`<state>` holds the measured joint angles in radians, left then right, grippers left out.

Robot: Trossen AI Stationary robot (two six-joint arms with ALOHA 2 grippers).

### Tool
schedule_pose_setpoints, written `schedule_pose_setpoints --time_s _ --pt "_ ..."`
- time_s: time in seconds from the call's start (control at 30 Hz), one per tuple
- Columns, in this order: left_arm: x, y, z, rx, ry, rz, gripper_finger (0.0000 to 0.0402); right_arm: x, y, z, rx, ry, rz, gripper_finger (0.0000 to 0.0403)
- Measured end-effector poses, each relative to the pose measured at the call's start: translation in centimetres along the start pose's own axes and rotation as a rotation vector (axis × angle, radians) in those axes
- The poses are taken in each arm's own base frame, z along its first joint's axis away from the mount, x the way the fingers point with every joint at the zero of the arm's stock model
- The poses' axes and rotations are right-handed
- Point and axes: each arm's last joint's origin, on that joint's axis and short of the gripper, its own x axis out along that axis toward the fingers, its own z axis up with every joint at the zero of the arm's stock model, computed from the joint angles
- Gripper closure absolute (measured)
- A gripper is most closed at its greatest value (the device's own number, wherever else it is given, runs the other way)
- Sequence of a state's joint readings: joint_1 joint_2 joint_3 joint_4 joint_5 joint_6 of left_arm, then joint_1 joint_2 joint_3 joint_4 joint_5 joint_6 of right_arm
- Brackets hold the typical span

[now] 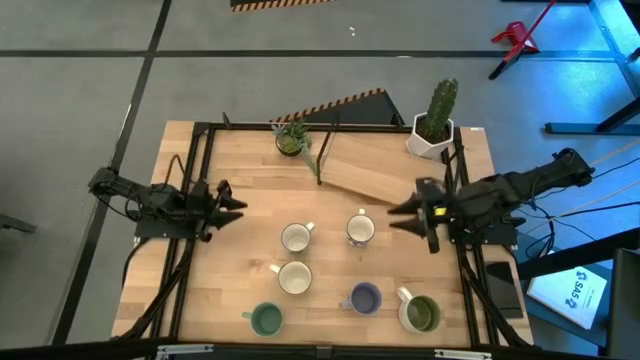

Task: Place coffee mugs
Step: Put the white mug on the shelf

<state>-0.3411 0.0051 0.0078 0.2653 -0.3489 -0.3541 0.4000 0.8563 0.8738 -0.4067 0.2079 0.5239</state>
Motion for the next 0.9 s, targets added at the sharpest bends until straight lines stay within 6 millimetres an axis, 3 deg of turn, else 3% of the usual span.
schedule_pose_setpoints --time_s 0.17,0.33,0.43,0.6,0.8,0.9 --pt "-0.1 -0.1 1.5 -0.038 -0.168 0.092 0.0259 0.3 -0.7 -3.4 0.233 0.459 0.001 0.0251" --pt "-0.4 -1.1 4.5 -0.1 -0.296 0.034 0.0259 0.0 0.4 -6.2 0.283 0.752 -0.034 0.0251" --pt "-0.6 -1.9 6.8 -0.094 -0.326 0.023 0.0259 0.1 1.8 -7.4 0.259 0.804 -0.028 0.0251" --pt "-0.3 -2.7 9.1 -0.055 -0.208 0.102 0.0259 0.4 4.1 -9.4 0.257 0.841 -0.049 0.0251" --pt "0.5 -3.2 9.9 -0.008 -0.117 0.173 0.0259 1.7 6.5 -12.7 0.241 0.966 -0.079 0.0251" --pt "0.8 -3.2 9.6 0.015 -0.094 0.209 0.0259 2.5 6.7 -13.7 0.222 0.99 -0.118 0.0251"
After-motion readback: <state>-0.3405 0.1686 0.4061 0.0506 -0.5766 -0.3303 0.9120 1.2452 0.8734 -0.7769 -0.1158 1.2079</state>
